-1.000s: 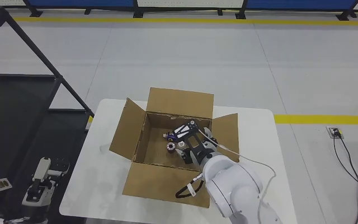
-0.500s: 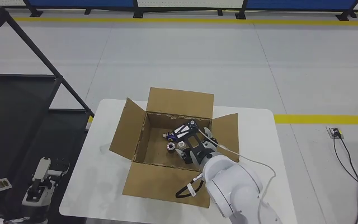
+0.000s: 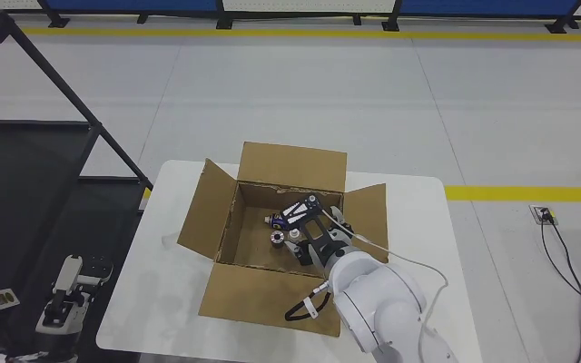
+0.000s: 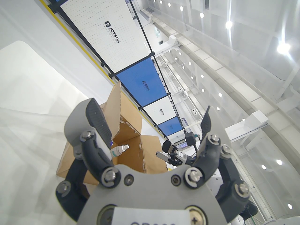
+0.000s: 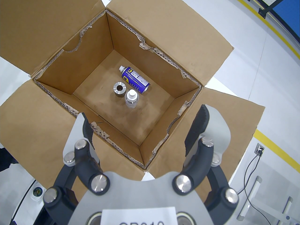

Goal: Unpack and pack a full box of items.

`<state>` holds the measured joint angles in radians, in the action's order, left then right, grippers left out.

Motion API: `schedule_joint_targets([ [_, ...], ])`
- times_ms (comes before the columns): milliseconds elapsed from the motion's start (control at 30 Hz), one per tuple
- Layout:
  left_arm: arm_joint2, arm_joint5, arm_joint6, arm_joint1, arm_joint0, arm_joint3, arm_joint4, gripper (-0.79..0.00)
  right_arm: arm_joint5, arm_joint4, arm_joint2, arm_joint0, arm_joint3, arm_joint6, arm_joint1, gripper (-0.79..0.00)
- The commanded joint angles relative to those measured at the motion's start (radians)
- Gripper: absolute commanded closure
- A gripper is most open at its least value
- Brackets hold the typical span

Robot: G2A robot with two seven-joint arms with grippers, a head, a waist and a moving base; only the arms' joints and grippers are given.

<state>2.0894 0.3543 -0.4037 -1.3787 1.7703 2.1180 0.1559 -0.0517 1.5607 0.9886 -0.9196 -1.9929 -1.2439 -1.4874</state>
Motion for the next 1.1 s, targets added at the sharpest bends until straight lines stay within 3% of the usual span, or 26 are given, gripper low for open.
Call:
schedule_joint_targets([
  [0,0.000,0.000,0.000,0.000,0.000,0.000,0.000,-0.785,0.000,0.000,0.000,0.000,-0.002,0.000,0.000,-0.785],
  [667,0.000,0.000,0.000,0.000,0.000,0.000,0.000,-0.785,-0.003,-0.021,0.006,-0.015,0.003,0.026,0.000,-0.785],
  [1067,-0.091,-0.018,-0.061,0.022,-0.129,-0.033,-0.196,-0.785,0.046,-0.391,0.312,-0.168,-0.181,0.132,0.021,-0.785],
])
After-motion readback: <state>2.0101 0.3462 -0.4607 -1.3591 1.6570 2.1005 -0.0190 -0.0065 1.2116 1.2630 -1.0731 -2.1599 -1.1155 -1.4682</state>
